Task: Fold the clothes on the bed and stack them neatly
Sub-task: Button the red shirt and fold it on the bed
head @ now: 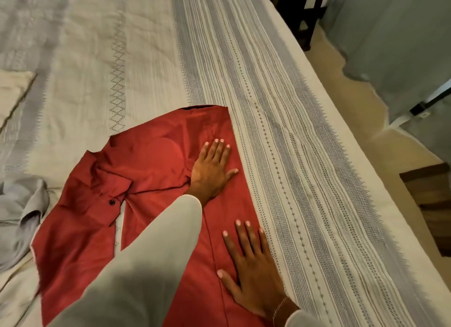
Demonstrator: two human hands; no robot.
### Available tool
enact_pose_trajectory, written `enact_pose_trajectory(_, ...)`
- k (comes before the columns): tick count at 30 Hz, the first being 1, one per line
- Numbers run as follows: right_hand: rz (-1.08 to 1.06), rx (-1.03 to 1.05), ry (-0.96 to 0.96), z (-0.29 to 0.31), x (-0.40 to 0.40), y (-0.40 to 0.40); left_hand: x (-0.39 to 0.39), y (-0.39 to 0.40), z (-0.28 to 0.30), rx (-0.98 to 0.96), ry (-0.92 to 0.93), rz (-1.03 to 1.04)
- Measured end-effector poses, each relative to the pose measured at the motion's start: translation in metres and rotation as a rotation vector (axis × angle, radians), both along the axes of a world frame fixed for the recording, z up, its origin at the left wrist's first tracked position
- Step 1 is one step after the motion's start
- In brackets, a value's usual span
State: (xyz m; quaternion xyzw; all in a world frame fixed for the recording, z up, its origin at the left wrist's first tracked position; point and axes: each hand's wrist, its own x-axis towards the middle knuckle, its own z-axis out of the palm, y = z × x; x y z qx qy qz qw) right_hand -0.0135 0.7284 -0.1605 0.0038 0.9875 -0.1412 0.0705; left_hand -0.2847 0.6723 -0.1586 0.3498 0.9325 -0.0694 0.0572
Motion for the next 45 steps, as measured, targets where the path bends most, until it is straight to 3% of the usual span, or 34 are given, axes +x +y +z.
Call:
enact_pose_trajectory(5, -0.002, 0.017, -0.016, 0.004, 0.010, -0.002, 0.078, 0.004, 0.016, 0.101, -0.029, -0.099)
enact_pose_trajectory(9, -0.034, 0.015, -0.040, 0.005, 0.025, -0.007, 0.108, -0.015, -0.002, 0.153, -0.204, -0.060)
enact_pose_trajectory(15, -0.055, -0.007, -0.039, 0.007, 0.094, -0.024, 0.111, -0.020, -0.001, 0.117, -0.185, -0.071)
enact_pose_trajectory(23, -0.001, -0.015, -0.054, 0.010, 0.109, -0.020, 0.191, -0.063, -0.011, 0.220, -0.128, -0.206)
enact_pose_trajectory(32, 0.002, -0.024, -0.055, 0.013, 0.185, -0.036, 0.197, -0.062, -0.010, 0.103, -0.060, -0.170)
enact_pose_trajectory(38, -0.003, -0.036, -0.067, 0.012, 0.211, -0.044, 0.216, -0.057, -0.003, 0.047, -0.049, 0.042)
enact_pose_trajectory(42, 0.004, -0.039, -0.080, 0.015, 0.209, -0.041, 0.230, -0.065, 0.011, 0.081, -0.171, 0.063)
enact_pose_trajectory(45, -0.026, -0.072, -0.070, 0.026, 0.200, -0.036, 0.223, -0.083, 0.037, 0.144, -0.155, 0.067)
